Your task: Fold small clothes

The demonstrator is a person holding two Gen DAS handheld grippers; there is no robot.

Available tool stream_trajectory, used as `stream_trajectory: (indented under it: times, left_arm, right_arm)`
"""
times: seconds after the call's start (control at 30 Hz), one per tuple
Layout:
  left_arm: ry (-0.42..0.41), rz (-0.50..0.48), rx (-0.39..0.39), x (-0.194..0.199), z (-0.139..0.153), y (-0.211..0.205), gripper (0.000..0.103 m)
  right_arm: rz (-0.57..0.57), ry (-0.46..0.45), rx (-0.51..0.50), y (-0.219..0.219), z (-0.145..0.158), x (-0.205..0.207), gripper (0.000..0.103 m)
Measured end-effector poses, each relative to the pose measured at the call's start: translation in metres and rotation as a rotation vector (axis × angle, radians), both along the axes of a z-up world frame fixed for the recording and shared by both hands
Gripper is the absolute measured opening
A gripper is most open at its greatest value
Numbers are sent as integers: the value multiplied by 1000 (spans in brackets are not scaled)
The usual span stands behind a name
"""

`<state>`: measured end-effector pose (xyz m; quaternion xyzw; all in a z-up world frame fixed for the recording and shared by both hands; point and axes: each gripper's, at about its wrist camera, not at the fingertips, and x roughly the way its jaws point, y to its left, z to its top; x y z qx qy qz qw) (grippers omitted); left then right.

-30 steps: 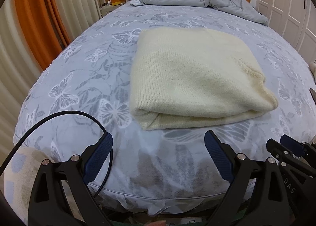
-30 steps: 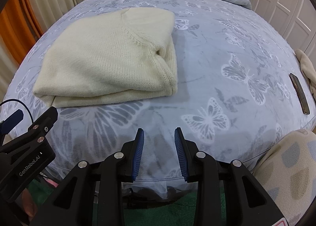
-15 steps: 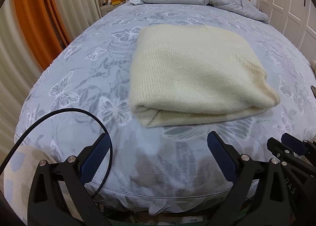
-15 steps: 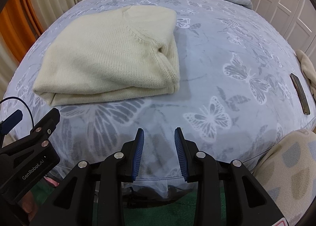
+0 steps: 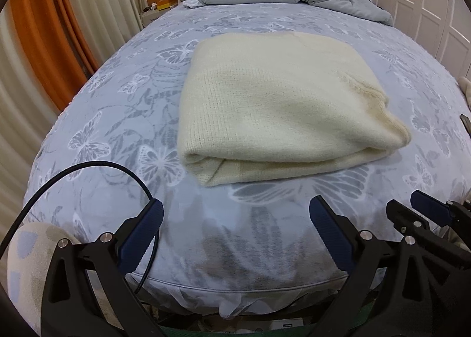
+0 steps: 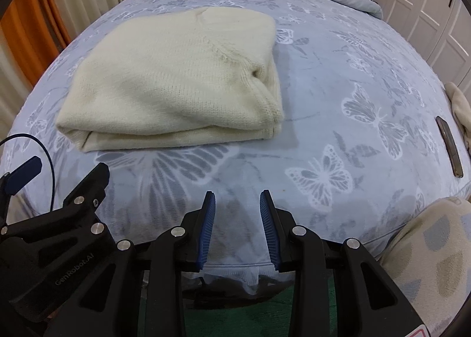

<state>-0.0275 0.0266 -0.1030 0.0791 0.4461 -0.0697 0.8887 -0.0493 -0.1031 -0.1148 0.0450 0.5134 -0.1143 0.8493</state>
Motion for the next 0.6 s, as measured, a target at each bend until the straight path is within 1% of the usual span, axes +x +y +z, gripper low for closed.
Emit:
stream_trajectory:
  times: [0.33,0.6]
  left_arm:
    - [-7,13,-5,-1,1,1,98]
    - [16,20,-24,3,1,4,98]
  right_arm:
    - [-7,1,9,0,-1,0,32]
    - [-12,-4,22,-3,1,-2,33]
